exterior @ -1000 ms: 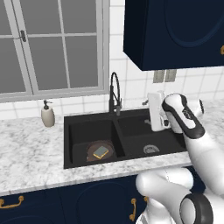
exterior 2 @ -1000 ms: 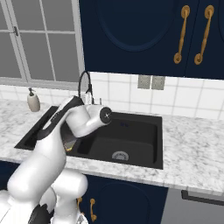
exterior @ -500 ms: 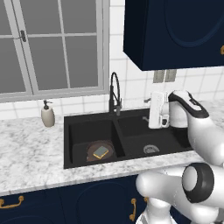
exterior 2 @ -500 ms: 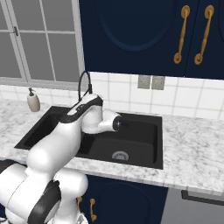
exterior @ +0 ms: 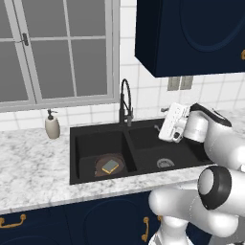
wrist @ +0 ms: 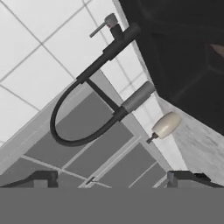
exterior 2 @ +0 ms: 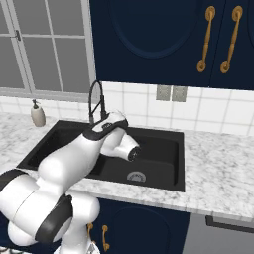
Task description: Pick the pan and sponge and place them into the sink. Then turn on the water.
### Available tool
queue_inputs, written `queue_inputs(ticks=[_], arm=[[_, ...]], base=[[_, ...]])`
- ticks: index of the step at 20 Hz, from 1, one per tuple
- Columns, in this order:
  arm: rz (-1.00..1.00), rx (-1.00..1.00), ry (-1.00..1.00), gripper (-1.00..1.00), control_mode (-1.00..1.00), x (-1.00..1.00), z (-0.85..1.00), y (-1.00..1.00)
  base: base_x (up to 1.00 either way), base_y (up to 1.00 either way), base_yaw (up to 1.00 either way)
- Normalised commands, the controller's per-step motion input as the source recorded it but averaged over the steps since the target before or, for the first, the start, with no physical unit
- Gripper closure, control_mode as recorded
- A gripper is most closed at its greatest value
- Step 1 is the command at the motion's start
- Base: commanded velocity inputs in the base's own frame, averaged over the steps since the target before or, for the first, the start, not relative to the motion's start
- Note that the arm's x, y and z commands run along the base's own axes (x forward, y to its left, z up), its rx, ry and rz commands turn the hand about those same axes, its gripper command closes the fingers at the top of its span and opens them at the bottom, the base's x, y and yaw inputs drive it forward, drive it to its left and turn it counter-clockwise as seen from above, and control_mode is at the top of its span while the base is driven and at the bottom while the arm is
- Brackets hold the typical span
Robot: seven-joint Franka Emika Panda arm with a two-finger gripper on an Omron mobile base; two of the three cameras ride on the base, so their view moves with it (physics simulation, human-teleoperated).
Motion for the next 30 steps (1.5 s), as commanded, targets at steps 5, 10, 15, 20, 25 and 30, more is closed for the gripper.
queue_inputs(ticks=[5, 10, 15, 20, 25, 30], arm=[[-0.13, 0.06, 0.28, -1.0, -1.0, 0.3, 0.0, 0.0], [-0.07, 0.1, 0.28, -1.0, -1.0, 0.32, 0.0, -0.06], [-0.03, 0.21, 0.19, -1.0, -1.0, 0.34, -0.03, -0.19], [0.0, 0.3, 0.06, -1.0, -1.0, 0.28, -0.28, -0.23], [0.0, 0.28, 0.0, -1.0, -1.0, 0.1, -0.4, -0.07], [0.0, 0.08, 0.0, -1.0, -1.0, 0.05, -0.29, 0.0]], base=[[0.0, 0.0, 0.0], [0.0, 0.0, 0.0], [0.0, 0.0, 0.0], [0.0, 0.0, 0.0], [0.0, 0.0, 0.0], [0.0, 0.0, 0.0]])
